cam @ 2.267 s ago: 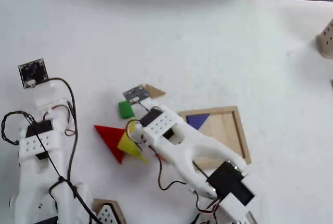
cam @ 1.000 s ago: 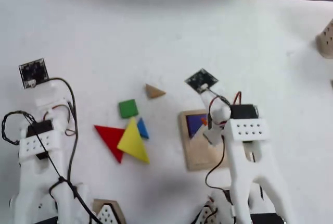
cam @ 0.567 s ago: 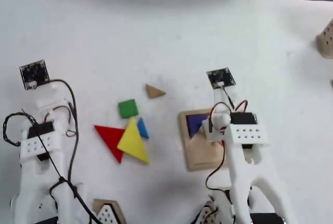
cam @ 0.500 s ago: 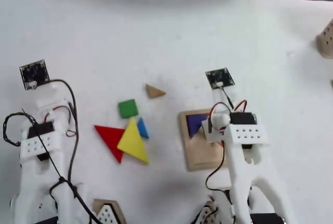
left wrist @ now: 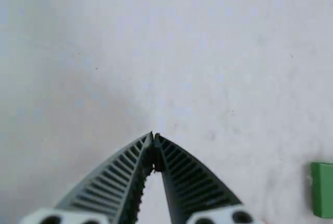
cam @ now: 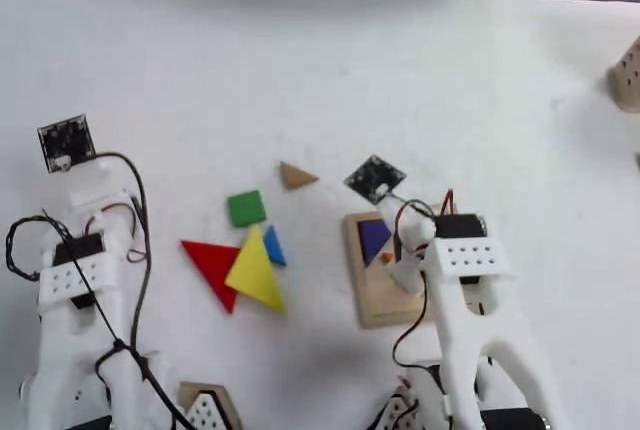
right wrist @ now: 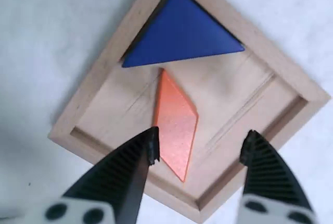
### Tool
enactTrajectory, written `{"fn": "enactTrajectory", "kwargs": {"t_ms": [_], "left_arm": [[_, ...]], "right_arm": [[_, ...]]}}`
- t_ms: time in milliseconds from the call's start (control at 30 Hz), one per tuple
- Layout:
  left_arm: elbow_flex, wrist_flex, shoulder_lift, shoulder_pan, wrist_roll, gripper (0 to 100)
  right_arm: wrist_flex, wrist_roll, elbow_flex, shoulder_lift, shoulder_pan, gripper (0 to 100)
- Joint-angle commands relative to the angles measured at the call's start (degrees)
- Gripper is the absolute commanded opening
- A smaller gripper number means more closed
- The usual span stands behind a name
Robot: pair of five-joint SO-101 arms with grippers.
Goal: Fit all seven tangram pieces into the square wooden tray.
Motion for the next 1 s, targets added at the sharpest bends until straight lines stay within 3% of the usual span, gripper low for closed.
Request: {"fn": "enactTrajectory", "kwargs": {"t_ms": [0, 100, 200, 300, 467, 600, 767, 867, 967], "left_arm": [[-0.4, -1.3, -1.9, 0.6, 0.2, 3], [-0.4, -1.3, -1.9, 0.7, 0.2, 3], [-0.4, -1.3, -1.9, 0.8, 0.2, 3], [-0.3, -1.3, -2.0, 1.7, 0.2, 3], [-0.1, -0.8, -2.0, 4.3, 0.2, 3], [0.9, -0.6, -2.4, 8.5, 0.3, 3], [-7.2, 10.5, -5.8, 20.6, 0.5, 2], [-13.5, 18.2, -9.9, 34.1, 0.7, 2], [-18.7, 19.3, -11.6, 48.7, 0.9, 2]], "right_arm": [[7.6, -2.0, -7.7, -2.2, 1.1, 24.2], [13.4, -4.9, -9.8, -2.2, 1.1, 17.5], [14.5, -6.1, -9.1, -1.9, 2.2, 1.6], [10.9, -6.3, -5.5, -2.3, 7.0, 3.7], [1.3, -17.5, -0.7, -2.3, 19.7, 1.7], [-0.3, -19.2, 2.1, -2.2, 24.5, 1.8], [-9.9, -19.2, 8.1, -2.2, 33.3, 1.8], [-9.9, -17.8, 10.4, -1.7, 37.7, 1.8], [-8.6, -14.4, 11.8, -2.2, 42.0, 1.8]]}}
